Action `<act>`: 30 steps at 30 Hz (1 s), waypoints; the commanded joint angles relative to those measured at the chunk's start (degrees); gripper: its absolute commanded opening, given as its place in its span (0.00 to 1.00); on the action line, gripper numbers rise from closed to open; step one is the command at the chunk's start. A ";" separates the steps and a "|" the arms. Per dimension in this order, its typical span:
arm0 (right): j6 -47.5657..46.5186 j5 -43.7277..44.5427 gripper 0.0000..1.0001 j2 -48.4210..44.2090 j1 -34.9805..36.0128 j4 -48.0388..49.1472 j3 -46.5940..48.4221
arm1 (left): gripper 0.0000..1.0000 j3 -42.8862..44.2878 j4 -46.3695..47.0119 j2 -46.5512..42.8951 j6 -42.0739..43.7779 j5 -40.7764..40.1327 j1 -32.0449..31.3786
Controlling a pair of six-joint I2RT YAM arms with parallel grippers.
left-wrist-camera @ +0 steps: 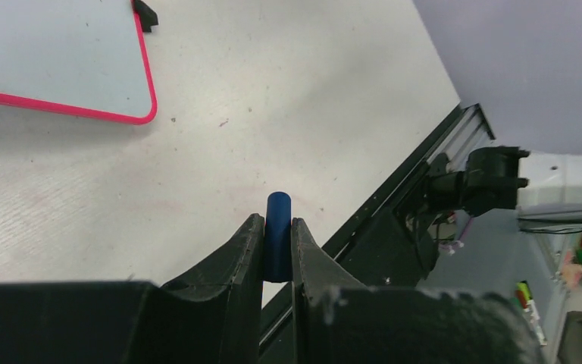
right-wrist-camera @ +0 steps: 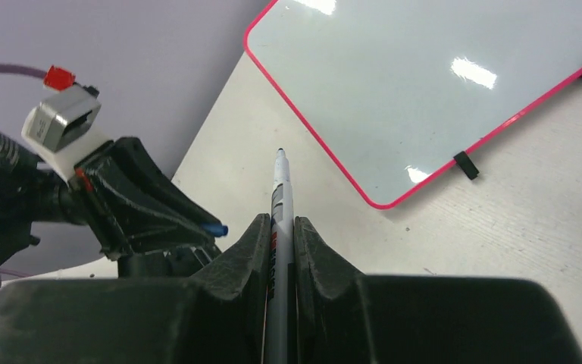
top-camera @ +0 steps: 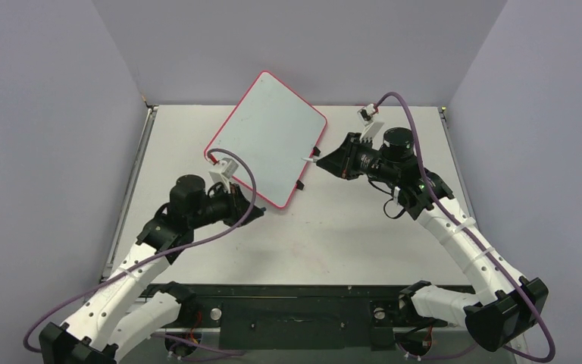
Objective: Write a sentence on the whiteboard
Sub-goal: Place the pen cap at the center of the board.
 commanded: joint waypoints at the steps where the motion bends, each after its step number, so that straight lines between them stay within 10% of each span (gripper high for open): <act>1: -1.69 4.73 0.00 -0.80 -0.32 0.44 0.82 | 0.00 1.29 -3.83 1.38 3.76 -21.45 -10.21; 12: -3.31 9.99 0.00 -1.48 -0.49 -1.40 -0.34 | 0.00 -3.18 8.93 11.19 -2.17 -40.38 -28.32; 30: -5.49 13.20 0.00 -3.38 -1.54 -3.98 -1.68 | 0.02 -4.38 25.89 36.58 -1.68 -43.05 -30.77</act>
